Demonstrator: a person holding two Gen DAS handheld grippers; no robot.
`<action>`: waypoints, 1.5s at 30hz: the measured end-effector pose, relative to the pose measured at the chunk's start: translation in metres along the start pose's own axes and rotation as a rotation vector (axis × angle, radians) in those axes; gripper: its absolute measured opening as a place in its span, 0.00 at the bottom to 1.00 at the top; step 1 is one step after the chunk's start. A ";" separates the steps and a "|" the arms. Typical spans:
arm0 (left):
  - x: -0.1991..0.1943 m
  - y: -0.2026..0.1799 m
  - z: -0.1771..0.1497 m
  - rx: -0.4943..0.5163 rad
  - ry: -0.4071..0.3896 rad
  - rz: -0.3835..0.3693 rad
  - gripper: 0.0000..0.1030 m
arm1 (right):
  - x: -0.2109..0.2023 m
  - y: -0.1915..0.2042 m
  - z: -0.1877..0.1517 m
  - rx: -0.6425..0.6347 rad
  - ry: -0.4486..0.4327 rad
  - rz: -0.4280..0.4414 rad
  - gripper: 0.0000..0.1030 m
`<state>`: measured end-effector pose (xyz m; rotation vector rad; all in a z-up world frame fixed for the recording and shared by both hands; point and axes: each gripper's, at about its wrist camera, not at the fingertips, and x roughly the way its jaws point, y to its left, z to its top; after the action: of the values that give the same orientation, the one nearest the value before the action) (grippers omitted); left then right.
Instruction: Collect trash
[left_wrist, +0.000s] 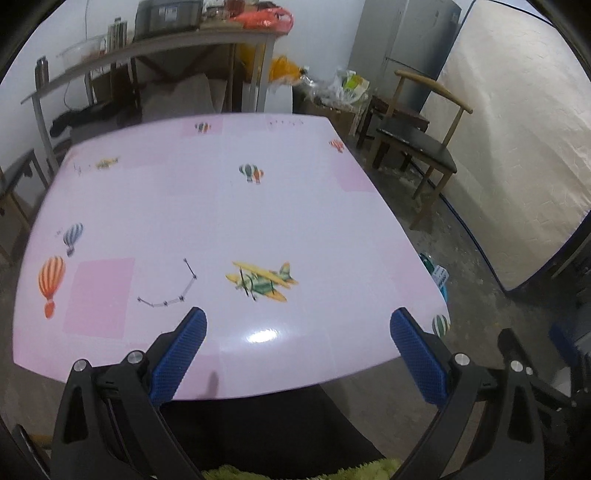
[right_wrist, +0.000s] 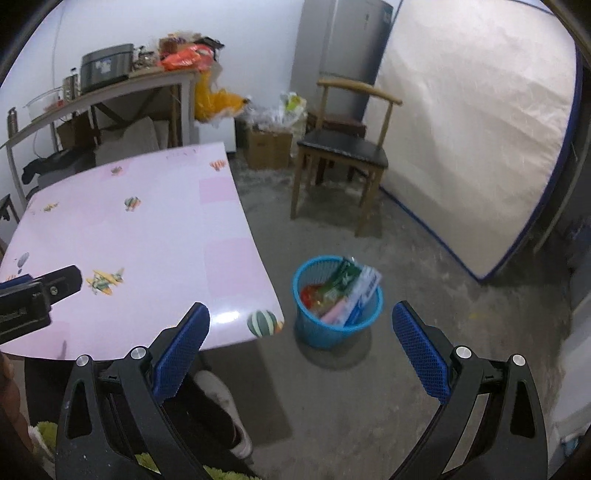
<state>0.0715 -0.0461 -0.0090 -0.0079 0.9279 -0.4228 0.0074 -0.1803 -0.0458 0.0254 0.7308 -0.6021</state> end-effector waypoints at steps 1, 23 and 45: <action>-0.001 -0.001 -0.001 0.001 0.001 -0.001 0.95 | 0.001 0.001 -0.001 0.004 0.012 0.002 0.93; 0.000 -0.033 -0.012 0.099 0.039 -0.015 0.95 | 0.003 -0.013 -0.008 0.056 0.056 0.019 0.93; -0.007 -0.039 -0.005 0.122 0.002 0.023 0.95 | 0.001 -0.015 -0.004 0.057 0.048 0.031 0.93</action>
<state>0.0501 -0.0783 0.0002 0.1142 0.9023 -0.4575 -0.0024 -0.1923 -0.0469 0.1034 0.7586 -0.5945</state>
